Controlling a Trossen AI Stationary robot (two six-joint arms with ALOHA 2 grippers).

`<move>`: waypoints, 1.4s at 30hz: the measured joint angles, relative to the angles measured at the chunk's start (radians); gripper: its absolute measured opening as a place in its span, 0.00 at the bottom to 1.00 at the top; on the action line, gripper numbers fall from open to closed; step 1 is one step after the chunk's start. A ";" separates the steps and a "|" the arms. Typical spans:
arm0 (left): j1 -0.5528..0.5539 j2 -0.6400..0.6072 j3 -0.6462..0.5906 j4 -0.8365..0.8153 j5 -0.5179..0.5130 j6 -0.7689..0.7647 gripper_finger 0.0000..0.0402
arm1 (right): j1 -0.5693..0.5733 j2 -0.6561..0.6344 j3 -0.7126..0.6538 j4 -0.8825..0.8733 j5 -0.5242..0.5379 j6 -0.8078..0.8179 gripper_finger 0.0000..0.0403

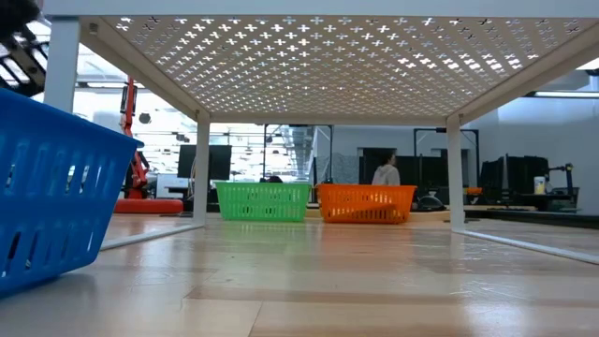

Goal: Pick & Place Office Desk Supplies
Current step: Put the black spring keychain into the blue bin

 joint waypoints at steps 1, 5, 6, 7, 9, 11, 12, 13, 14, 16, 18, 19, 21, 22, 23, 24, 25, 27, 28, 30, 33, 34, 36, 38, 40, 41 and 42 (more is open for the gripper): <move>-0.011 0.015 0.000 0.028 0.000 0.000 0.01 | 0.000 0.000 0.000 0.000 0.000 0.000 0.59; -0.040 0.077 0.000 0.082 -0.001 -0.016 0.01 | 0.000 0.000 0.000 0.000 0.000 0.000 0.59; -0.046 0.091 0.000 0.097 -0.001 -0.026 0.01 | 0.000 0.000 0.000 0.000 0.000 0.000 0.59; -0.052 0.110 0.000 0.118 -0.002 -0.031 0.01 | 0.000 0.000 0.000 0.000 0.000 0.001 0.59; -0.061 0.146 0.000 0.163 -0.001 -0.034 0.01 | 0.000 0.000 0.000 0.000 0.000 0.001 0.59; -0.068 0.181 0.000 0.208 -0.001 -0.034 0.01 | 0.000 0.000 0.000 0.000 0.000 0.001 0.59; -0.070 0.197 0.000 0.220 0.002 -0.036 0.01 | 0.000 0.000 0.000 0.000 0.000 0.001 0.59; -0.073 0.210 0.000 0.224 0.009 -0.045 0.01 | 0.000 0.000 0.000 0.000 0.000 0.001 0.59; -0.074 0.222 0.000 0.227 0.014 -0.052 0.01 | 0.000 0.000 0.000 0.000 0.000 0.001 0.59; -0.075 0.234 0.000 0.227 0.017 -0.068 0.01 | 0.000 0.000 0.000 0.000 0.000 0.001 0.59; -0.075 0.241 0.000 0.227 0.017 -0.077 0.01 | 0.000 0.000 0.000 0.000 0.000 0.001 0.59; -0.075 0.242 0.000 0.230 0.019 -0.078 0.01 | 0.000 0.001 0.000 0.000 0.000 0.001 0.59; -0.076 0.242 0.000 0.247 0.027 -0.079 0.01 | 0.000 0.000 0.000 0.000 0.000 0.001 0.59; -0.076 0.242 0.000 0.253 0.031 -0.086 0.02 | 0.000 0.000 0.000 0.000 0.000 0.004 0.59; -0.076 0.242 0.000 0.256 0.035 -0.099 0.03 | 0.000 0.000 0.000 0.000 0.000 0.008 0.59; -0.077 0.242 0.000 0.256 0.036 -0.107 0.04 | 0.000 0.000 0.000 0.000 0.000 0.008 0.59; -0.077 0.242 0.000 0.256 0.034 -0.122 0.06 | 0.000 0.000 0.000 -0.001 0.000 0.008 0.59; -0.077 0.242 0.000 0.256 0.025 -0.130 0.09 | 0.000 0.000 0.000 -0.001 0.000 0.008 0.59; -0.077 0.242 0.000 0.256 0.018 -0.131 0.11 | 0.000 0.000 0.000 -0.001 0.000 0.008 0.59; -0.077 0.242 0.000 0.256 0.000 -0.135 0.15 | 0.000 0.000 0.000 -0.001 0.000 0.007 0.59; -0.077 0.242 0.000 0.256 -0.011 -0.139 0.22 | 0.000 0.000 0.000 -0.002 0.000 0.007 0.59; -0.077 0.242 0.000 0.255 -0.011 -0.139 0.24 | 0.000 0.000 0.000 -0.003 0.000 0.008 0.59; -0.077 0.242 0.000 0.255 -0.011 -0.148 0.28 | 0.000 0.000 0.000 -0.005 0.000 0.008 0.59; -0.077 0.242 0.000 0.255 -0.011 -0.149 0.31 | 0.000 0.000 0.000 -0.008 0.000 0.008 0.59; -0.077 0.242 0.000 0.254 -0.011 -0.149 0.33 | 0.000 0.001 0.000 -0.008 0.002 0.005 0.59; -0.077 0.242 0.000 0.254 -0.011 -0.148 0.34 | 0.000 0.001 0.000 -0.008 0.007 0.002 0.59; -0.079 0.242 0.000 0.254 -0.011 -0.145 0.35 | -0.003 0.001 0.000 -0.008 0.022 -0.004 0.59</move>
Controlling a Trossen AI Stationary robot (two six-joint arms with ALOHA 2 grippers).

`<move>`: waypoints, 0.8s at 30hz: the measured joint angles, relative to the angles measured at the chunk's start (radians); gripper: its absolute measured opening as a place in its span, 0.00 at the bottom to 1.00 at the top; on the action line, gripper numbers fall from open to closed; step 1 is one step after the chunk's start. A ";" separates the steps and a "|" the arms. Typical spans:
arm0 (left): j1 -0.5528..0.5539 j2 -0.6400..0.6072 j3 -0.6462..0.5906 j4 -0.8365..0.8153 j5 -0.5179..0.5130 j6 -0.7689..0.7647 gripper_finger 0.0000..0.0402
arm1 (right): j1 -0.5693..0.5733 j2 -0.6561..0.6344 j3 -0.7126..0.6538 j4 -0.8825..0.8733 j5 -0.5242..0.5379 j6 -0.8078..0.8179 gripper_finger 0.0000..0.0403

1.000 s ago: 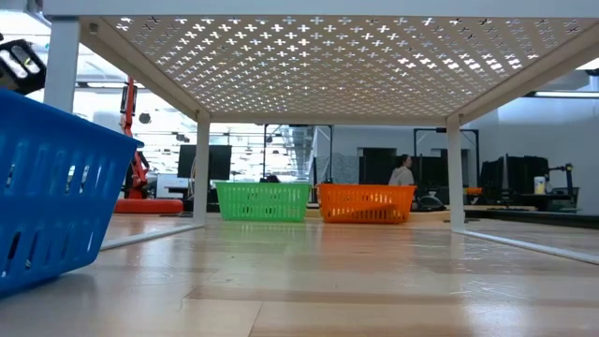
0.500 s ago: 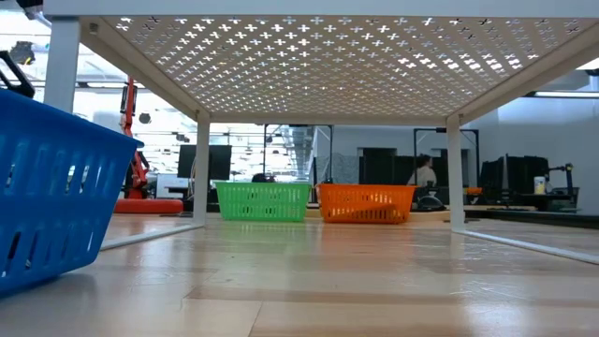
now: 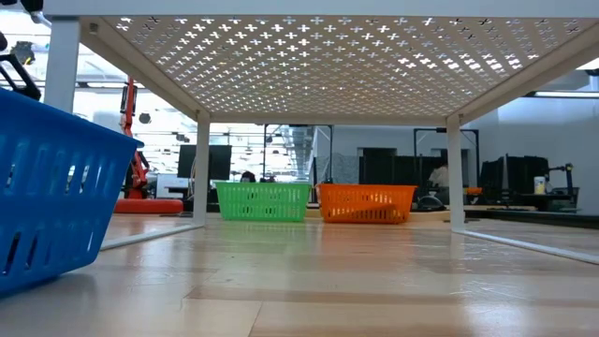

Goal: Pick & Place Office Desk Supplies
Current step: Put the black spring keychain into the blue bin

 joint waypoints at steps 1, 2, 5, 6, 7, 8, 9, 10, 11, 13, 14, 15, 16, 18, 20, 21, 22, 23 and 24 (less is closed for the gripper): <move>-0.002 0.000 0.000 0.000 0.000 0.011 0.35 | -0.004 0.000 0.000 0.000 0.024 -0.004 0.59; -0.004 0.000 0.000 0.000 0.001 0.018 0.35 | -0.012 0.000 0.000 0.000 0.057 -0.010 0.59; -0.005 -0.002 0.000 0.000 0.000 0.040 0.34 | -0.051 0.000 0.000 0.000 0.186 0.008 0.59; -0.005 -0.007 0.000 -0.002 0.000 0.043 0.34 | -0.069 0.004 0.000 0.000 0.215 0.010 0.59; -0.005 -0.013 0.000 -0.001 -0.001 0.048 0.34 | -0.090 0.011 0.000 0.000 0.234 0.015 0.59; -0.005 -0.020 0.000 0.002 -0.001 0.051 0.33 | -0.112 0.021 0.001 -0.001 0.248 0.028 0.59; -0.005 -0.030 0.000 -0.001 -0.003 0.063 0.33 | -0.136 0.037 0.001 -0.006 0.250 0.035 0.59; -0.005 -0.042 0.000 -0.001 -0.006 0.072 0.32 | -0.163 0.058 0.002 -0.016 0.250 0.035 0.59; -0.004 -0.055 0.000 0.001 -0.012 0.081 0.32 | -0.189 0.084 0.002 -0.030 0.250 0.033 0.59; -0.005 -0.081 0.000 0.002 -0.036 0.105 0.31 | -0.248 0.155 0.002 -0.080 0.251 0.013 0.59; -0.004 -0.094 0.000 0.001 -0.045 0.119 0.30 | -0.278 0.198 0.002 -0.100 0.251 0.004 0.59; -0.004 -0.106 0.000 0.002 -0.051 0.129 0.30 | -0.312 0.243 0.001 -0.121 0.251 -0.002 0.59; -0.004 -0.118 0.000 0.002 -0.058 0.139 0.30 | -0.344 0.288 0.000 -0.137 0.250 -0.004 0.59; -0.004 -0.139 0.000 0.002 -0.069 0.151 0.29 | -0.410 0.376 0.000 -0.127 0.246 -0.006 0.59; -0.004 -0.151 0.000 0.002 -0.080 0.154 0.29 | -0.476 0.461 0.006 -0.115 0.243 -0.023 0.59; -0.004 -0.153 0.000 0.002 -0.085 0.155 0.29 | -0.511 0.502 0.017 -0.113 0.243 -0.036 0.59; -0.004 -0.152 0.000 0.002 -0.086 0.155 0.29 | -0.543 0.542 0.035 -0.107 0.243 -0.047 0.59; -0.004 -0.152 0.000 0.001 -0.086 0.155 0.29 | -0.573 0.579 0.055 -0.104 0.243 -0.056 0.59; -0.004 -0.152 0.000 0.000 -0.086 0.155 0.29 | -0.601 0.618 0.075 -0.108 0.242 -0.065 0.59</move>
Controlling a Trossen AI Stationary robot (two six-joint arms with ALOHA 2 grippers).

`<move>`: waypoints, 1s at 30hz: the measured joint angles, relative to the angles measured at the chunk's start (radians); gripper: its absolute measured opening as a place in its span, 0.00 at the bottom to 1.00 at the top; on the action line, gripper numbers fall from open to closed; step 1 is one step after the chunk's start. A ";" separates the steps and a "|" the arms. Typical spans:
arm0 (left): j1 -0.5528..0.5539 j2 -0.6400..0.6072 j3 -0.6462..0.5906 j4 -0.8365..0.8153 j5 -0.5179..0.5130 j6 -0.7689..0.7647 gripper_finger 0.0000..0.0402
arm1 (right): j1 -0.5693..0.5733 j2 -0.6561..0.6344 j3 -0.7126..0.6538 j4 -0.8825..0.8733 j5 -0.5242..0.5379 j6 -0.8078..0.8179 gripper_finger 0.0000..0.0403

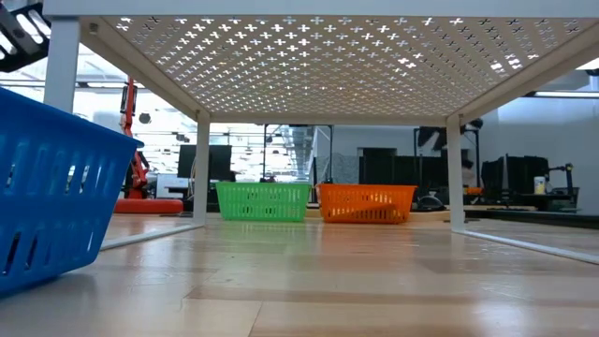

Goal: Pick & Place Office Desk Supplies
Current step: Put the black spring keychain into the blue bin

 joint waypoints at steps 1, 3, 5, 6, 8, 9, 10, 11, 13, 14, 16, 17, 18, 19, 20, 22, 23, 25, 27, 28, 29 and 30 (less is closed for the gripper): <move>0.000 0.002 0.000 0.002 0.000 0.000 0.29 | -0.025 0.040 0.021 -0.013 0.000 -0.011 0.59; 0.000 0.004 0.000 -0.002 0.000 0.001 0.29 | -0.058 0.115 0.065 -0.057 -0.005 -0.026 0.59; 0.000 0.004 0.000 0.001 0.000 0.002 0.29 | -0.066 0.185 0.105 -0.090 -0.016 -0.044 0.59; 0.000 0.004 0.000 0.000 0.000 0.002 0.29 | -0.062 0.217 0.116 -0.100 -0.021 -0.055 0.59; 0.000 0.004 0.000 0.000 0.000 0.006 0.29 | -0.044 0.268 0.120 -0.110 -0.026 -0.075 0.59; 0.000 0.004 0.000 0.000 0.000 0.012 0.29 | -0.033 0.292 0.120 -0.105 -0.026 -0.084 0.59; 0.000 0.004 0.000 0.000 0.000 0.015 0.29 | -0.021 0.315 0.120 -0.098 -0.026 -0.090 0.59; 0.000 0.004 0.000 0.000 0.000 0.016 0.29 | -0.012 0.336 0.120 -0.097 -0.027 -0.102 0.59; 0.000 0.004 0.000 0.000 0.000 0.016 0.29 | 0.000 0.372 0.120 -0.096 -0.027 -0.134 0.59; 0.000 0.004 0.000 0.000 0.000 0.016 0.29 | 0.003 0.387 0.120 -0.095 -0.027 -0.149 0.59; 0.000 0.004 0.000 0.000 0.001 0.018 0.29 | 0.005 0.410 0.120 -0.096 -0.028 -0.178 0.59; 0.000 0.004 0.000 0.000 0.001 0.018 0.29 | 0.005 0.417 0.120 -0.096 -0.028 -0.194 0.59; 0.000 0.004 0.000 0.000 0.001 0.018 0.29 | 0.005 0.423 0.120 -0.096 -0.029 -0.209 0.59; 0.000 0.004 0.000 0.000 0.001 0.020 0.29 | 0.005 0.426 0.120 -0.096 -0.029 -0.224 0.59; 0.000 0.004 0.000 0.000 0.001 0.021 0.29 | 0.005 0.429 0.120 -0.097 -0.030 -0.236 0.59; 0.000 0.004 0.000 0.000 0.001 0.021 0.29 | 0.006 0.430 0.120 -0.105 -0.058 -0.262 0.59; 0.000 0.004 0.000 0.000 0.001 0.021 0.29 | 0.008 0.430 0.120 -0.107 -0.076 -0.268 0.59; 0.000 0.004 0.000 0.000 0.001 0.022 0.29 | 0.016 0.430 0.120 -0.105 -0.105 -0.279 0.59; 0.000 0.004 0.000 0.000 0.001 0.027 0.29 | 0.029 0.430 0.120 -0.096 -0.108 -0.286 0.59; 0.000 0.004 0.000 0.000 0.001 0.029 0.29 | 0.037 0.430 0.120 -0.092 -0.108 -0.287 0.59; 0.000 0.004 0.000 0.000 0.001 0.029 0.29 | 0.044 0.430 0.120 -0.091 -0.108 -0.287 0.59; 0.000 0.004 0.000 0.000 0.001 0.029 0.29 | 0.051 0.430 0.120 -0.088 -0.108 -0.288 0.59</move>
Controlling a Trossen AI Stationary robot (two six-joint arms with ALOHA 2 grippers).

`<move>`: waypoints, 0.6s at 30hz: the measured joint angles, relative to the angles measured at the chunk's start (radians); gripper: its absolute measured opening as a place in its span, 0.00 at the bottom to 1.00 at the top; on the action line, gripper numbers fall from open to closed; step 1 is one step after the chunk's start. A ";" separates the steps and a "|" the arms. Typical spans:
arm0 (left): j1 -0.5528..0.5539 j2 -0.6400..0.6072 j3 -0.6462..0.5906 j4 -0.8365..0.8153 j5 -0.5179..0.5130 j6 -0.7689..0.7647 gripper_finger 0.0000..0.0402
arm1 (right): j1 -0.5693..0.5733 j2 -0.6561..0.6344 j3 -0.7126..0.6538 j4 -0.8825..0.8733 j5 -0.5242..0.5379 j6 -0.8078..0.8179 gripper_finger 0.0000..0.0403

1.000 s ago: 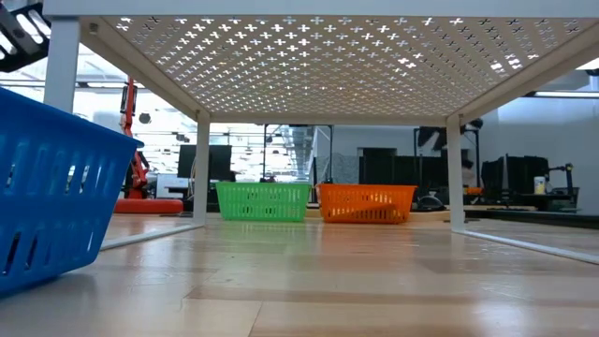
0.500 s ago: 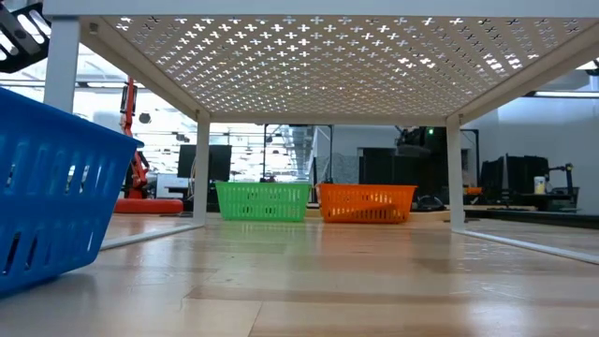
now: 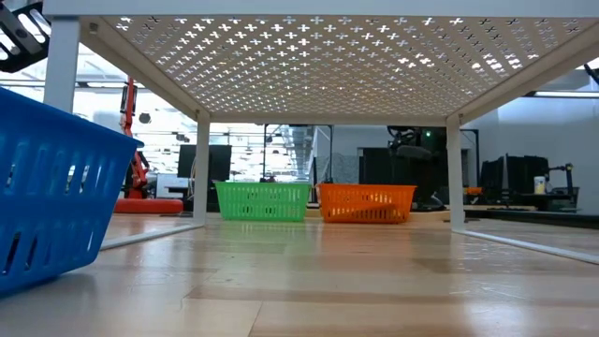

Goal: Pick & Place Office Desk Supplies
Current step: Put the black spring keychain into the blue bin

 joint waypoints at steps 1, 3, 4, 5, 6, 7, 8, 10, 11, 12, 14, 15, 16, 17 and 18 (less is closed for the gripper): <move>0.000 0.000 0.000 0.000 0.000 0.000 0.29 | 0.006 0.000 0.000 0.002 0.000 -0.002 0.59; 0.000 0.000 0.000 0.000 0.000 0.000 0.29 | 0.012 0.000 0.000 0.007 0.001 -0.003 0.59; 0.000 0.000 0.000 0.000 0.000 0.000 0.29 | 0.012 0.000 0.000 0.012 0.001 -0.003 0.59; 0.000 0.000 0.000 0.000 0.000 0.000 0.29 | 0.010 0.000 0.000 0.018 0.001 -0.003 0.59; 0.000 0.000 0.000 0.000 0.000 0.000 0.29 | 0.007 0.000 -0.002 0.028 0.001 -0.004 0.59; 0.000 0.000 0.000 0.000 0.000 0.000 0.29 | 0.005 0.000 -0.002 0.033 0.001 -0.008 0.59; 0.000 0.000 0.000 0.000 0.000 0.000 0.29 | 0.003 0.001 -0.003 0.034 0.003 -0.014 0.59; 0.000 0.000 0.000 0.000 0.000 0.000 0.29 | -0.003 0.013 -0.003 0.041 0.029 -0.032 0.59; 0.000 0.000 0.000 0.000 0.000 0.000 0.29 | -0.006 0.021 -0.003 0.040 0.036 -0.041 0.59; 0.000 0.000 0.000 0.000 0.000 0.000 0.29 | -0.010 0.033 -0.003 0.036 0.043 -0.051 0.59; 0.000 0.000 0.000 0.000 0.000 0.000 0.29 | -0.016 0.057 -0.003 0.039 0.046 -0.062 0.59; 0.000 0.000 0.000 0.000 0.000 0.000 0.29 | -0.020 0.068 -0.004 0.040 0.046 -0.066 0.59; 0.000 0.000 0.000 0.001 0.000 0.000 0.29 | -0.022 0.077 -0.004 0.041 0.045 -0.072 0.59; 0.000 0.000 0.000 0.000 0.000 0.000 0.29 | -0.022 0.085 -0.004 0.049 0.044 -0.076 0.59; 0.000 0.000 0.000 0.001 0.000 0.000 0.29 | -0.023 0.092 -0.004 0.060 0.043 -0.079 0.59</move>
